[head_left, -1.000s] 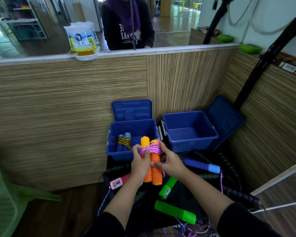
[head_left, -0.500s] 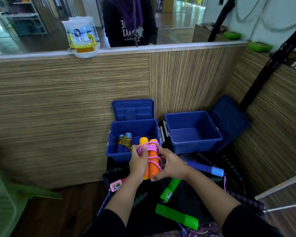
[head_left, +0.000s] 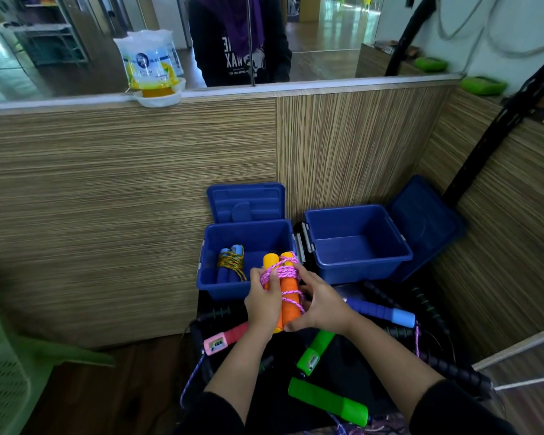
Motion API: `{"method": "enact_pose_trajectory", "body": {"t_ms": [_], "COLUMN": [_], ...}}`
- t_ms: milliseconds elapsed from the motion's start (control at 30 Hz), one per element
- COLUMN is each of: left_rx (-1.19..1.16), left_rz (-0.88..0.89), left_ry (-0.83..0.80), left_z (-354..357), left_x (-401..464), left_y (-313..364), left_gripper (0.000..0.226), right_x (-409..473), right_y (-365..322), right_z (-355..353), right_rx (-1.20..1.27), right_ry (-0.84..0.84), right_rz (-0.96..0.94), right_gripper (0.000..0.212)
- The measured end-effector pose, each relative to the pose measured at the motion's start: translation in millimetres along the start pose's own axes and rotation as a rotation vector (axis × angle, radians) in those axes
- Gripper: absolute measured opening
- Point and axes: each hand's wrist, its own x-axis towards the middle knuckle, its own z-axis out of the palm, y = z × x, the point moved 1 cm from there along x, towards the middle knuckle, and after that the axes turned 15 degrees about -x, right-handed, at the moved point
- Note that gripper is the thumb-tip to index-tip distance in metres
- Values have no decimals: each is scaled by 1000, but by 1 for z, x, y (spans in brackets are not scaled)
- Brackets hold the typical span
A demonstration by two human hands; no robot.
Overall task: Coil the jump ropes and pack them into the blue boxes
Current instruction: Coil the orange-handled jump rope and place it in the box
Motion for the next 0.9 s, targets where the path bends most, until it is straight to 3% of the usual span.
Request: {"method": "enact_pose_trajectory", "body": {"t_ms": [167, 267, 333, 433, 533, 667, 800, 900], "left_rx": [-114, -130, -147, -128, 79, 561, 754, 808], "left_rz": [15, 62, 46, 1, 92, 331, 493, 590], "left_ry": [12, 1, -38, -92, -68, -3, -12, 24], "left_z": [-8, -16, -21, -33, -55, -86, -96, -94], "left_x": [6, 16, 28, 51, 77, 111, 132, 135], "left_y": [-5, -1, 1, -3, -12, -33, -59, -69], "left_gripper": [19, 15, 18, 34, 41, 43, 42, 41], "right_x": [14, 28, 40, 64, 91, 129, 165, 182], "right_y": [-9, -18, -26, -28, -24, -20, -8, 5], "right_z": [-3, -4, -2, 6, 16, 23, 33, 45], "right_rx": [104, 336, 383, 392, 439, 469, 416, 360], "right_ry": [-160, -203, -135, -16, 60, 129, 97, 68], "right_rz": [41, 80, 118, 156, 171, 201, 224, 331], "right_gripper": [129, 103, 88, 83, 83, 76, 67, 72]}}
